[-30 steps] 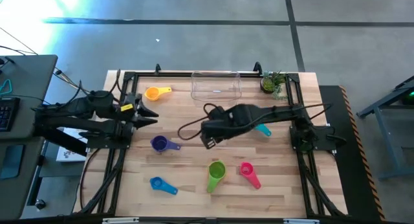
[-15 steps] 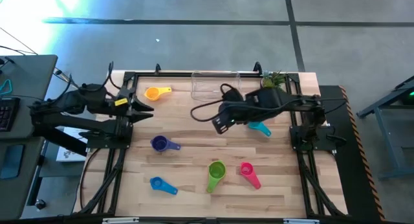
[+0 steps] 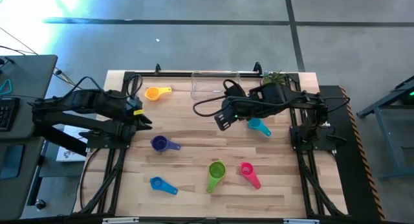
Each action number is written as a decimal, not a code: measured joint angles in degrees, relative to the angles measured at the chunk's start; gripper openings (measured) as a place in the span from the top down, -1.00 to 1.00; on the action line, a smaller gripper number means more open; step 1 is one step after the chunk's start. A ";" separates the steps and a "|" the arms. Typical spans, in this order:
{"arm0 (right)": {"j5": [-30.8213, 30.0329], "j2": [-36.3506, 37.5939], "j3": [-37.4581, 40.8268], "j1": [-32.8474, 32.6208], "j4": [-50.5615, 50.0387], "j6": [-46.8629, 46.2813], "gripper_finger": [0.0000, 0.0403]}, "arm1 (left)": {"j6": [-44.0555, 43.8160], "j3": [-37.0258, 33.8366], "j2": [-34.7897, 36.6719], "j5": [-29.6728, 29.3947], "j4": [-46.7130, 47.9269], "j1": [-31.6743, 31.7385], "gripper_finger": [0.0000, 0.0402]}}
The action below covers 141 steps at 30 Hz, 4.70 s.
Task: Nest measuring cups in basket
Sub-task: Stack the dark blue measuring cup on top of the green measuring cup
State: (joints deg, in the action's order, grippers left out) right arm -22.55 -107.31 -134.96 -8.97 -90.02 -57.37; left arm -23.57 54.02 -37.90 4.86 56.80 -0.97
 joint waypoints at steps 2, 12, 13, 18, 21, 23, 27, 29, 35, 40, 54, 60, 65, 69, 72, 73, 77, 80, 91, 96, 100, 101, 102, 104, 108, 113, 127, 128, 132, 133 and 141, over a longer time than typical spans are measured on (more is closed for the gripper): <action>-0.39 0.00 0.00 0.00 0.00 0.02 0.47 | -0.27 0.00 -0.21 0.02 0.46 -0.51 0.42; -1.25 -0.02 0.00 0.00 0.00 -0.61 0.47 | 0.09 0.00 -1.54 0.07 5.02 -4.14 0.42; -1.28 -0.02 0.00 0.00 0.00 -0.62 0.47 | 0.07 0.00 -1.73 0.07 5.94 -4.45 0.42; -1.48 -0.04 0.00 0.00 0.00 -0.62 0.47 | 0.01 -0.04 -2.66 0.10 7.19 -5.99 0.41; -1.48 -0.04 0.00 0.00 0.00 -0.62 0.47 | 0.10 -0.41 -2.87 0.76 6.89 -7.11 0.41; -1.50 -0.04 0.00 0.00 0.00 -0.62 0.47 | -0.41 -1.62 -2.80 1.41 6.45 -7.70 0.41; -1.50 -0.04 0.00 0.00 0.00 -0.62 0.47 | -2.86 -5.19 -2.74 4.14 6.23 -8.63 0.41; -1.50 -0.04 0.02 0.00 0.00 -0.62 0.47 | -4.21 -7.47 -2.77 5.11 6.30 -9.01 0.41; -1.54 -0.04 0.02 0.00 0.00 -0.45 0.47 | -4.41 -11.91 -3.62 3.50 5.82 -10.82 0.41; -1.57 -0.07 0.02 0.00 0.00 -0.45 0.47 | -1.01 -13.90 -5.00 -0.24 2.42 -13.22 0.41; -2.39 -0.07 0.02 0.00 0.00 -0.41 0.47 | 6.23 -14.67 -15.02 -4.31 -6.80 -16.78 0.42; -3.70 -0.07 0.04 0.00 0.00 -0.17 0.47 | 7.76 -14.67 -20.80 -4.31 -7.98 -16.85 0.42; -3.79 -0.07 0.04 0.00 0.00 -0.19 0.47 | 8.10 -14.69 -24.84 -4.31 -10.25 -16.84 0.42; -3.77 -0.07 0.04 0.00 0.00 -0.18 0.47 | 8.27 -14.69 -27.37 -5.03 -12.24 -16.83 0.42; -3.75 -0.08 0.05 0.00 0.00 -0.19 0.47 | 8.20 -14.69 -29.29 -6.07 -12.15 -16.83 0.42; -3.75 -0.09 0.06 0.00 0.01 -0.19 0.47 | 7.83 -14.69 -29.86 -6.14 -12.16 -16.83 0.42; -3.72 -0.08 0.05 0.00 0.00 -0.17 0.47 | 7.16 -14.69 -31.69 -6.04 -12.18 -17.37 0.42; -3.69 -0.09 0.07 0.00 0.00 0.01 0.47 | 6.04 -14.69 -32.69 -6.08 -12.65 -18.43 0.42; -3.33 -0.09 0.07 0.00 0.00 0.86 0.47 | 2.62 -14.69 -36.62 -11.61 -14.09 -20.13 0.42; -3.27 -0.09 0.07 0.00 0.00 0.86 0.47 | 2.62 -14.69 -39.29 -11.56 -14.17 -20.16 0.42; -2.77 -0.09 0.07 -0.02 0.00 0.86 0.47 | 2.62 -14.69 -41.06 -11.58 -14.33 -20.16 0.42; -2.56 -0.09 0.07 -0.02 0.00 0.86 0.47 | 2.64 -14.69 -41.31 -11.58 -14.36 -20.16 0.42; -2.44 -0.09 0.07 -0.02 0.00 0.86 0.47 | 2.66 -14.69 -41.46 -11.58 -14.32 -20.16 0.43; -2.42 -0.09 0.07 -0.02 0.00 0.86 0.47 | 2.71 -14.69 -41.56 -11.61 -14.36 -20.16 0.47; -2.41 -0.09 0.07 -0.02 0.00 0.86 0.47 | 4.51 -14.69 -41.20 -11.61 -14.45 -20.21 0.63; -2.37 -0.09 0.07 -0.02 0.02 -0.06 0.47 | 8.15 -14.55 -40.80 -11.36 -14.63 -20.21 0.87; 1.74 -0.09 0.05 -0.02 0.00 -7.29 0.47 | 28.00 -7.43 -40.84 -11.10 -13.95 -20.69 0.97; 1.84 -0.09 0.07 -0.02 0.02 -7.27 0.47 | 30.09 -6.57 -40.84 -11.14 -13.93 -20.89 0.97; 2.12 -0.09 0.07 -0.02 0.01 -9.20 0.46 | 38.39 -2.38 -40.84 -11.37 -13.42 -21.01 0.95; 2.12 -0.09 0.07 -0.02 0.01 -9.76 0.45 | 40.43 -1.25 -40.84 -11.39 -13.14 -21.01 0.95; 4.10 -0.09 0.07 0.00 0.03 -16.17 0.34 | 53.37 8.47 -40.84 -11.46 -12.90 -20.99 0.96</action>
State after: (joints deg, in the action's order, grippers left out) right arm -18.45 -107.39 -134.89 -8.97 -89.99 -73.54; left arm 29.80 62.49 -78.74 -6.60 43.90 -21.96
